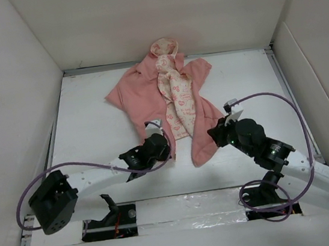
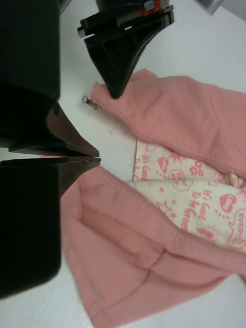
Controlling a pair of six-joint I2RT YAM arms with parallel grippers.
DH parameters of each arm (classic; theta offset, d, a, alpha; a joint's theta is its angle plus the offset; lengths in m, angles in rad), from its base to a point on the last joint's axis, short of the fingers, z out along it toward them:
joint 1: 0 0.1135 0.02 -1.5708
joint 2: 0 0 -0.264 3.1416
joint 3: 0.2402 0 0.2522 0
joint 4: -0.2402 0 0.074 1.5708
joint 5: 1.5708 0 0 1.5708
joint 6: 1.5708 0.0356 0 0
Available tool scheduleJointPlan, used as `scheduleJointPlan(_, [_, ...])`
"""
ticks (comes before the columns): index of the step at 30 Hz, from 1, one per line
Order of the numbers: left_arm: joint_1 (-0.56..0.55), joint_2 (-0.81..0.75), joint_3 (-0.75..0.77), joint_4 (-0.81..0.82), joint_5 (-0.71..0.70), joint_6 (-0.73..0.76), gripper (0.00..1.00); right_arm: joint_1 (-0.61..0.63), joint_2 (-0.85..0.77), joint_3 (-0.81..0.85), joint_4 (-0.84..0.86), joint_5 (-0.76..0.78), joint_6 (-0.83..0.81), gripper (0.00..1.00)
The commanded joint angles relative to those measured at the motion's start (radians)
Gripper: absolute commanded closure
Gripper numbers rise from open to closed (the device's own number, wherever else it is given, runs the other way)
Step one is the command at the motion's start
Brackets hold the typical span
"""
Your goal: Zip up the jacket
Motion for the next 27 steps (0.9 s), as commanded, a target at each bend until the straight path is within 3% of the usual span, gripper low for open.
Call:
scheduleJointPlan(1, [0.023,-0.102,-0.055,0.129,0.066,-0.035,1.0,-0.006,0.038,-0.018,0.128,-0.148,0.014,1.0])
scheduleJointPlan(6, [0.035,-0.226,-0.161,0.344,0.112,-0.095,1.0,0.02,0.143,-0.011,0.247,-0.239,0.068,1.0])
scheduleJointPlan(7, [0.035,-0.237,-0.197,0.376,0.115,-0.118,1.0,0.034,0.164,-0.011,0.29,-0.238,0.08,0.95])
scheduleJointPlan(8, [0.044,-0.26,-0.217,0.413,0.121,-0.127,1.0,0.034,0.172,-0.011,0.312,-0.238,0.104,0.87])
scheduleJointPlan(9, [0.055,-0.272,-0.234,0.488,0.139,-0.136,1.0,0.045,0.177,-0.01,0.335,-0.256,0.114,0.66])
scheduleJointPlan(11, [0.067,-0.304,-0.277,0.551,0.152,-0.155,1.0,0.045,0.174,-0.025,0.404,-0.278,0.15,0.39])
scheduleJointPlan(14, [0.077,-0.347,-0.32,0.651,0.161,-0.163,1.0,0.045,0.167,-0.06,0.519,-0.31,0.172,0.23])
scheduleJointPlan(27, [0.086,-0.404,-0.429,0.95,0.283,-0.23,1.0,0.045,0.223,-0.061,0.612,-0.396,0.18,0.25])
